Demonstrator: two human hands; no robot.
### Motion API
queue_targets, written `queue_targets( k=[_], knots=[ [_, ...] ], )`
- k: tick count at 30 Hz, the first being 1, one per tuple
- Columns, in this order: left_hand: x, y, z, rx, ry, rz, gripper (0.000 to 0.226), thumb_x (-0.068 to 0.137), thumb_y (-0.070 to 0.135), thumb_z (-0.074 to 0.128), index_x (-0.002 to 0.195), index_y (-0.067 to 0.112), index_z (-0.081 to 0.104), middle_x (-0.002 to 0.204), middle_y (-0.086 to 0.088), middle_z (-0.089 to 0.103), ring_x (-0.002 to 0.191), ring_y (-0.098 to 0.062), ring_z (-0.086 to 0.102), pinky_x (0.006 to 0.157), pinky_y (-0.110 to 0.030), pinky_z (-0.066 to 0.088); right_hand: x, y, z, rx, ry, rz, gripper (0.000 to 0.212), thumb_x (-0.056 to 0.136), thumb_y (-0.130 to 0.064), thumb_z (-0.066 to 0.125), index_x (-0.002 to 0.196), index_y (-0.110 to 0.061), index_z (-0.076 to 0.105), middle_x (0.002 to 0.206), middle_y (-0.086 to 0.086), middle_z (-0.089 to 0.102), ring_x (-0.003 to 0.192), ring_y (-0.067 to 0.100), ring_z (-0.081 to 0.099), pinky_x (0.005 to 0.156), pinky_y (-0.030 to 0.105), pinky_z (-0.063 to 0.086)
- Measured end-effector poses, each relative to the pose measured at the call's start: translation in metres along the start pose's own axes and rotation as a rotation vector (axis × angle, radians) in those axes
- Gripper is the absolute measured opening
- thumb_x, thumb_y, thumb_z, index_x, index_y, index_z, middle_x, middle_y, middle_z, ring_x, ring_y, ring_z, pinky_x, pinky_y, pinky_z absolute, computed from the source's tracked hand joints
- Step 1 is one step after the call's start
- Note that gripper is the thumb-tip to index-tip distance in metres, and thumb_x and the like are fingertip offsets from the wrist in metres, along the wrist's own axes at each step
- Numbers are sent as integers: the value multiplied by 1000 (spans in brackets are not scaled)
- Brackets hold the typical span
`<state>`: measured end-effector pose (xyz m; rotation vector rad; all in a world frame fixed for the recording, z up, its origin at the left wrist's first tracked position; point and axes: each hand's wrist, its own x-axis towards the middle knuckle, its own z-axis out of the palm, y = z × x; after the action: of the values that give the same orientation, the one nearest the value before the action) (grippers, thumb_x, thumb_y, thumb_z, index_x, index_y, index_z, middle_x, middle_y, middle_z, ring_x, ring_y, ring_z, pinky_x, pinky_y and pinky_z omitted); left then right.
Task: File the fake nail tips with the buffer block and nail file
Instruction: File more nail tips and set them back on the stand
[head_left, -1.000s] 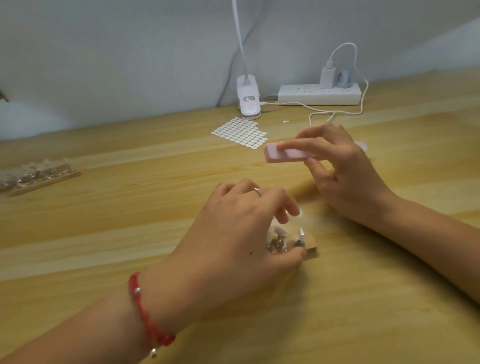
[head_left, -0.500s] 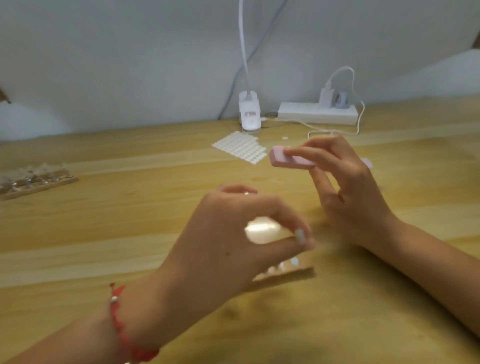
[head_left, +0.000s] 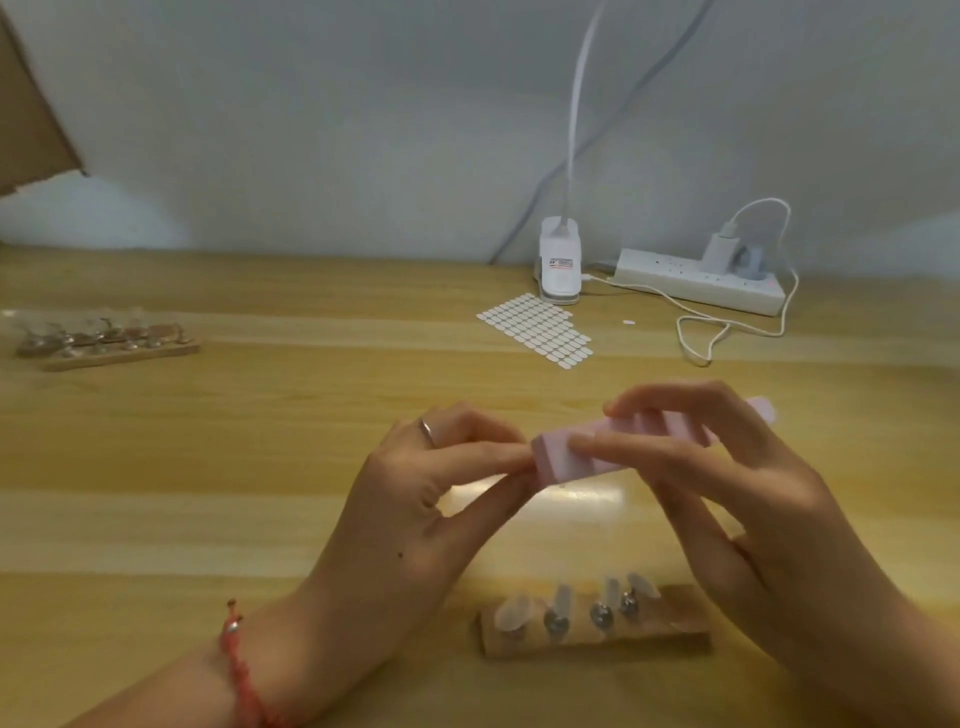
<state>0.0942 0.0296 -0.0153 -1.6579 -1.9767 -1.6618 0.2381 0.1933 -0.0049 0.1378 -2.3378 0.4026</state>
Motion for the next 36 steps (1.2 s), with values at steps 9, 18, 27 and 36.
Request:
queue_targets(
  k=[9,18,27,36],
  knots=[
    [-3,0,-2,40,-10,-3,20,87,35,56,99,34,72,102,19,65,100,-6,59,85,-37,41,4,-5,2,-53,-9,-43,61,78,19,55,122,-24,61,116,8,56,119,8,50,108,39,42],
    [-3,0,-2,13,-16,-7,33,84,34,54,117,34,59,111,24,63,104,7,58,86,-34,41,4,-12,8,-35,-48,-100,55,88,16,48,123,-24,62,116,11,56,117,15,55,116,47,33],
    [-3,-3,-1,32,-63,-2,28,88,32,51,114,34,61,108,25,63,104,6,56,88,-28,38,4,-4,9,-35,-47,-82,59,81,21,54,122,-22,61,116,13,57,117,17,56,116,51,32],
    [0,-2,-3,-145,-133,-109,26,87,33,52,96,20,73,93,15,69,97,-11,60,85,-21,42,12,0,2,-43,-21,-89,59,82,19,54,111,-30,68,109,14,61,112,15,57,117,59,25]
  ],
)
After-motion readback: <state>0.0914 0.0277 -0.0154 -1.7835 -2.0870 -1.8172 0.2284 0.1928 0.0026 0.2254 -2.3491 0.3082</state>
